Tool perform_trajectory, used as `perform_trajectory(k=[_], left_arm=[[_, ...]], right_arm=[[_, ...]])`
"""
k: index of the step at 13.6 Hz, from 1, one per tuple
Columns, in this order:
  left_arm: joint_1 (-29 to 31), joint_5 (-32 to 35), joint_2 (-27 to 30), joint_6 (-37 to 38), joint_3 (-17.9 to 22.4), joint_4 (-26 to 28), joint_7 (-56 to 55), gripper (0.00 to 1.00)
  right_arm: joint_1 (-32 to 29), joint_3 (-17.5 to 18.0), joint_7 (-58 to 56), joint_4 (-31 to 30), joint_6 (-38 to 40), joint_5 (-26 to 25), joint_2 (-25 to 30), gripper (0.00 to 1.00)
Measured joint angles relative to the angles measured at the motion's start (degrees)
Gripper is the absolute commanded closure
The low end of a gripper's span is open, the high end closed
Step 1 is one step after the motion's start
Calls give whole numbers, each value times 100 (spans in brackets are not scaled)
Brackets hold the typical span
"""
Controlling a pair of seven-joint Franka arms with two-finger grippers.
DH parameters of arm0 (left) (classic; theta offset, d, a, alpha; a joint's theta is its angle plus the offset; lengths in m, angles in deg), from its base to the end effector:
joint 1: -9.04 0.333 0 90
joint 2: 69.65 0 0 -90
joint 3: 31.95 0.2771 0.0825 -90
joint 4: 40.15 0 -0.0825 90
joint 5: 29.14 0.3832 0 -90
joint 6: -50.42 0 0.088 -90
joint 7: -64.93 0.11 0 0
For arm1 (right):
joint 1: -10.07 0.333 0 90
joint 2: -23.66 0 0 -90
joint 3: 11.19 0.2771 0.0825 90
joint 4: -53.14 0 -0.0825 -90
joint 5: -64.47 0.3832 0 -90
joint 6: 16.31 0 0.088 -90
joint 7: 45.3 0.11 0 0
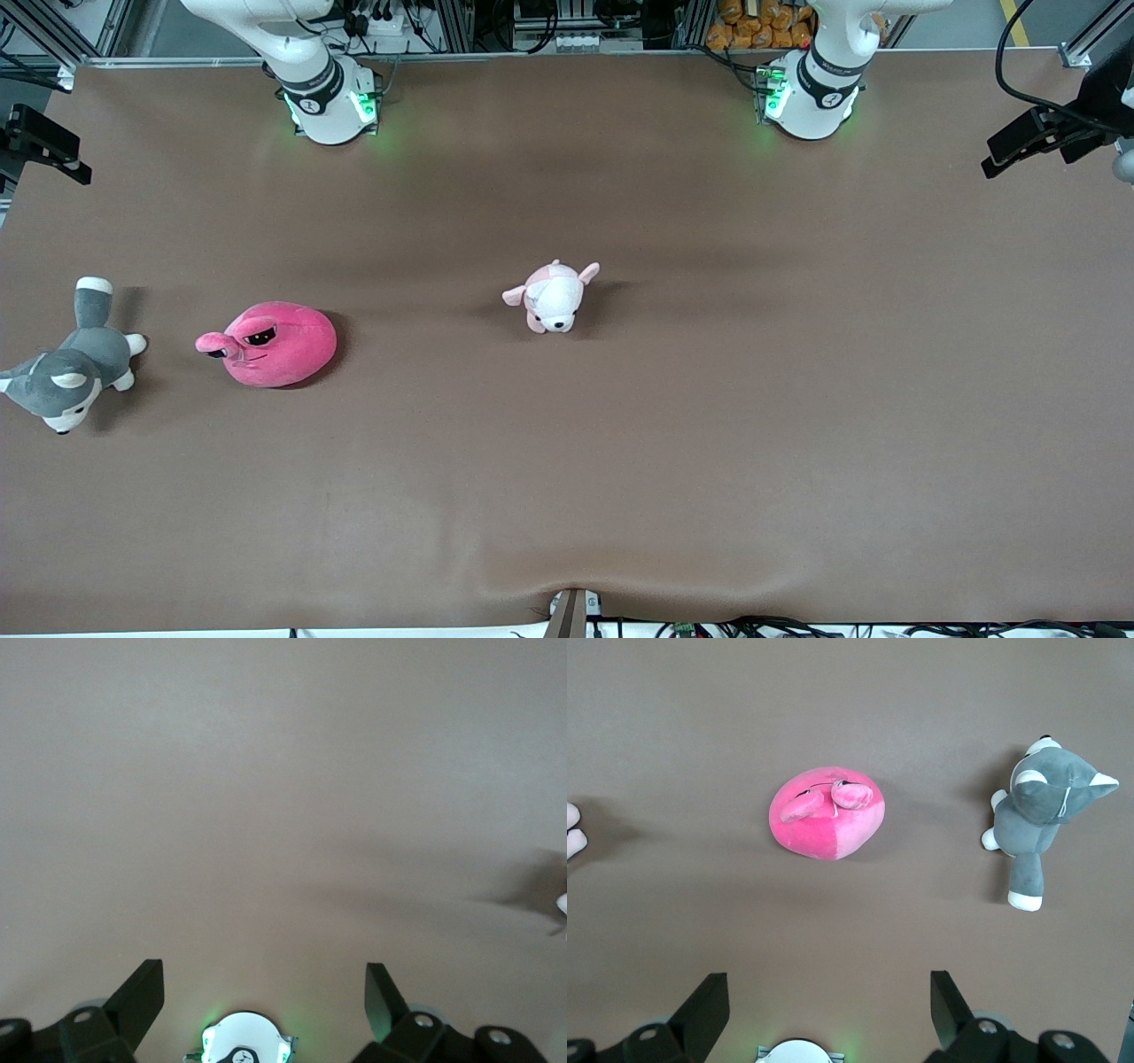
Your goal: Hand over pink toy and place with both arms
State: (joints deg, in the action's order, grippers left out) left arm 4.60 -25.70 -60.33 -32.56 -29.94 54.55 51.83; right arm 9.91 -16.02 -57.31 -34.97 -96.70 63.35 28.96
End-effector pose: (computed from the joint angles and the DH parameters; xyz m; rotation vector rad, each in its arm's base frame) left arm 0.4951 -0.0124 0.6194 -3.0678 -0.2950 0.0529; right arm 0.5075 -0.0489 0.6326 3.1300 0.1883 -0.0687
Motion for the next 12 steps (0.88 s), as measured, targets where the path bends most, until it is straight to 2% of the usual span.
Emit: perform_trajectory(k=[12], left_arm=[[-2,46,-8,209,-2,-180,388,0]], right_arm=[[-6,-2,0,3,19,0,-10,0]])
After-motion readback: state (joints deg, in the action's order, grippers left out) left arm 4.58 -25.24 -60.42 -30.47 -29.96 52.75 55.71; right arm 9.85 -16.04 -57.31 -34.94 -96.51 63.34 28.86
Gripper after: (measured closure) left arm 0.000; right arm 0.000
